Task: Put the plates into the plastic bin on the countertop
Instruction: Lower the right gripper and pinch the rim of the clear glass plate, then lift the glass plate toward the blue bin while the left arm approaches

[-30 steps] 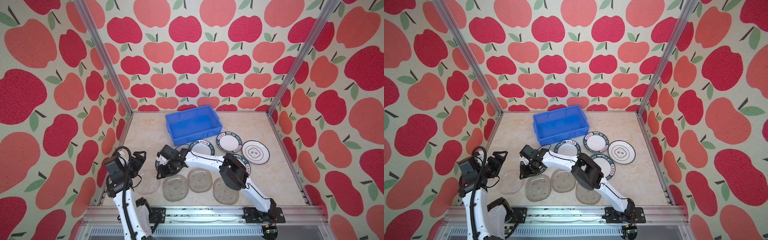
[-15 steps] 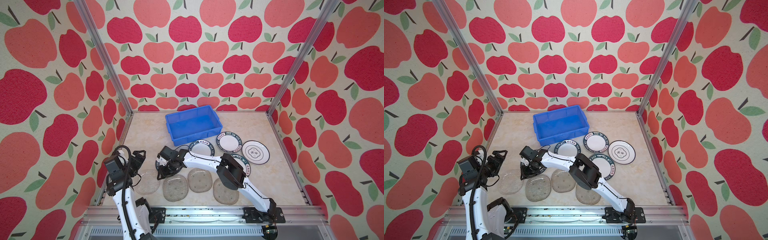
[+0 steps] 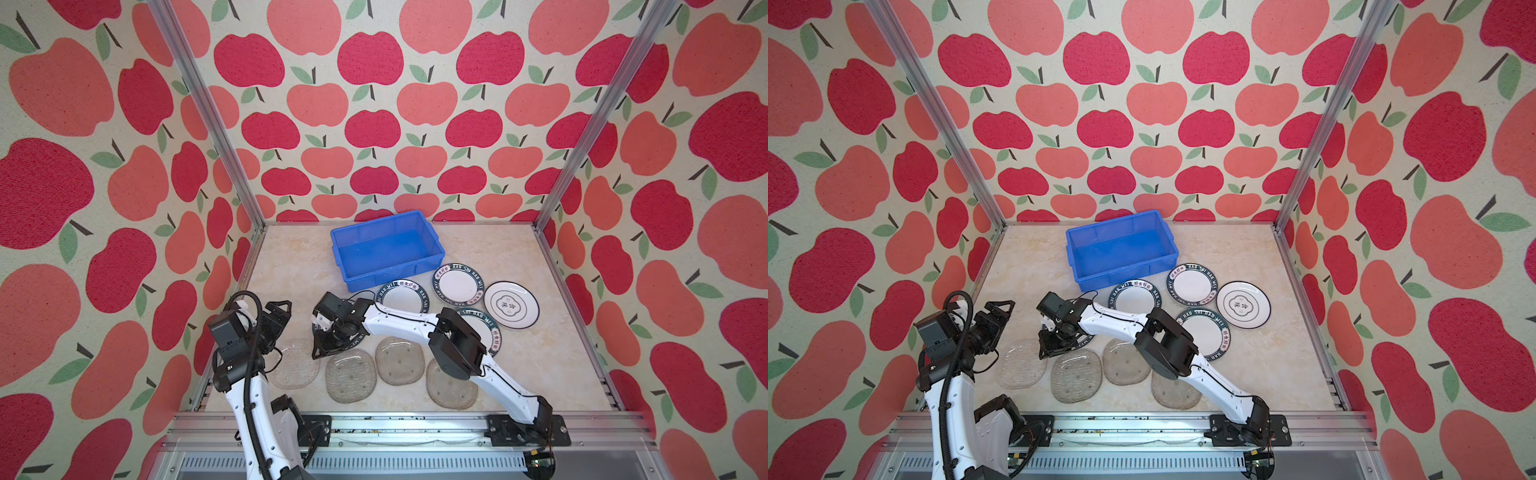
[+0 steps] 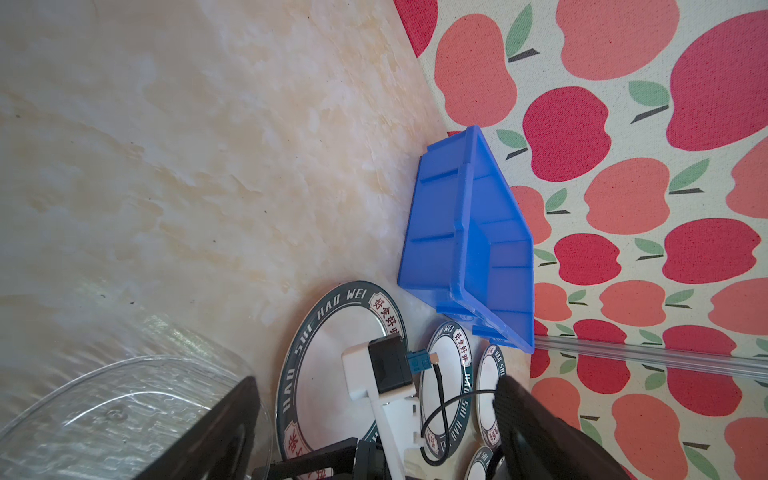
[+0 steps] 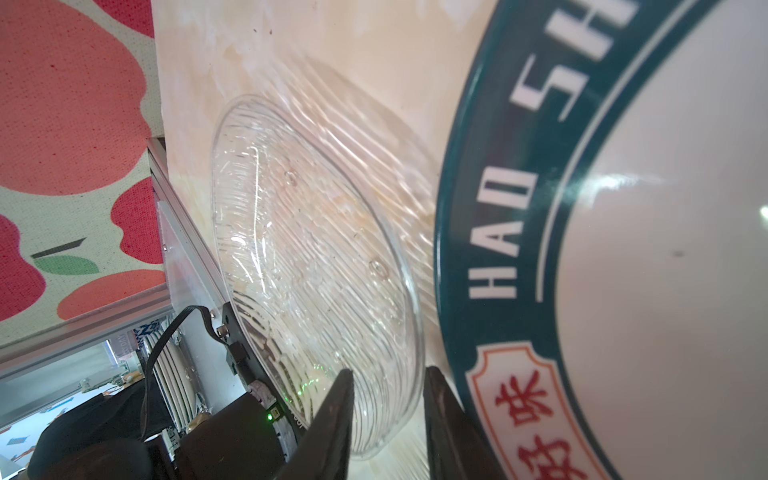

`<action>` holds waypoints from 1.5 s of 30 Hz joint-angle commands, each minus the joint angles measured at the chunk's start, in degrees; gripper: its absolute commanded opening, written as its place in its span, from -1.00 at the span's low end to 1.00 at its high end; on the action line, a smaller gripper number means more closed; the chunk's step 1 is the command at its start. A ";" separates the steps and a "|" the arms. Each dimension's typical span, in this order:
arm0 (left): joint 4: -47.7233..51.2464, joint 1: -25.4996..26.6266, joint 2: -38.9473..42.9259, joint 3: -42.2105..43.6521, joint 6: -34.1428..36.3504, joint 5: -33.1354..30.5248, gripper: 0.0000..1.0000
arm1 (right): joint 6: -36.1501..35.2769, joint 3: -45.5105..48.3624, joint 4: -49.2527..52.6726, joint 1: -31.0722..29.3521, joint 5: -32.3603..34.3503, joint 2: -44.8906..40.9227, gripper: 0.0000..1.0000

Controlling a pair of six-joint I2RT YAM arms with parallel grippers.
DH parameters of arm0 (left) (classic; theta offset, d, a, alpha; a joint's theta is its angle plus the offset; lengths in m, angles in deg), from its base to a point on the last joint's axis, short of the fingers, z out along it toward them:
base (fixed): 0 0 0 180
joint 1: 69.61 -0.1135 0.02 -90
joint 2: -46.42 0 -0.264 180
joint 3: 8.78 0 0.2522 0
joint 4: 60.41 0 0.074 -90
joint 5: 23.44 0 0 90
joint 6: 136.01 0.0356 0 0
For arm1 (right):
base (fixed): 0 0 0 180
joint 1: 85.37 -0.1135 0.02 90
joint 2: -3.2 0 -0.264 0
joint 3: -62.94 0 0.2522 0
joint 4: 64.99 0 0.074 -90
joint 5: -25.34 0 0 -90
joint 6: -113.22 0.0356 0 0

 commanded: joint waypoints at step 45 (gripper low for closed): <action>-0.73 4.69 -10.89 -26.42 2.39 5.43 0.99 | -7.88 -7.30 11.37 13.57 1.48 -15.07 -1.00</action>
